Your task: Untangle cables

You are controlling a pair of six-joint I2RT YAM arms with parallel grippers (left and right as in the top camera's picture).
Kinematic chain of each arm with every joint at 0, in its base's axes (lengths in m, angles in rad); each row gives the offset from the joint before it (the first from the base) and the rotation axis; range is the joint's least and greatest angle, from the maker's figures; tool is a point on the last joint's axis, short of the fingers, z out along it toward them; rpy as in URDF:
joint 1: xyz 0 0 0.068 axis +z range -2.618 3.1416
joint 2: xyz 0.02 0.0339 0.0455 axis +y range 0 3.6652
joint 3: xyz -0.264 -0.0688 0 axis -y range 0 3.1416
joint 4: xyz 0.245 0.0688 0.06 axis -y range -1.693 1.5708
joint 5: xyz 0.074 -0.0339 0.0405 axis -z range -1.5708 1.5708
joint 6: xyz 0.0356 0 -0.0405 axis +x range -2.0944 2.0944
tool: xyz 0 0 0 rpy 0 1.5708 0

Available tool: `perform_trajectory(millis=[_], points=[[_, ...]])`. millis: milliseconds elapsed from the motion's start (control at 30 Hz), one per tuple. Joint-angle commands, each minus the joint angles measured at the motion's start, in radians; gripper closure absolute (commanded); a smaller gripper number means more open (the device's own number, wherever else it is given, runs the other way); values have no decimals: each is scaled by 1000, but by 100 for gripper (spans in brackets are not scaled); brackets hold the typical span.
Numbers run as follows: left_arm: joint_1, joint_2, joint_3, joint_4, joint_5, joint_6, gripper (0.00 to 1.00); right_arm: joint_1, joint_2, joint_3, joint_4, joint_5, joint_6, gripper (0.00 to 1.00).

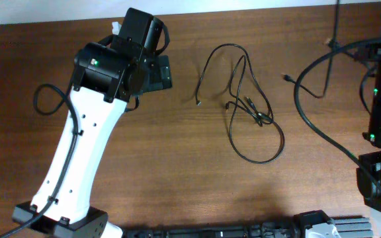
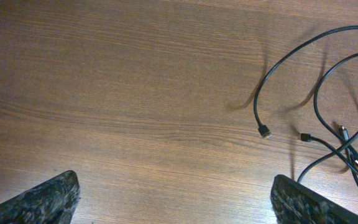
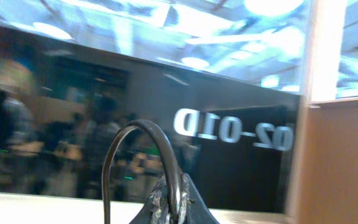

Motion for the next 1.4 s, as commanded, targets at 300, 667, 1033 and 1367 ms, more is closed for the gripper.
perform_trajectory(millis=[300,667,1033,1367], points=[[3,-17,16,0,-7,-9,1,-338,120,21,-68,446,-215,96],[3,-17,16,0,-7,-9,1,-832,275,21,-372,372,532,96],[3,-17,16,0,-7,-10,1,-1168,314,21,-712,54,879,96],[3,-17,16,0,-7,-10,1,-1381,390,21,-869,11,939,87]])
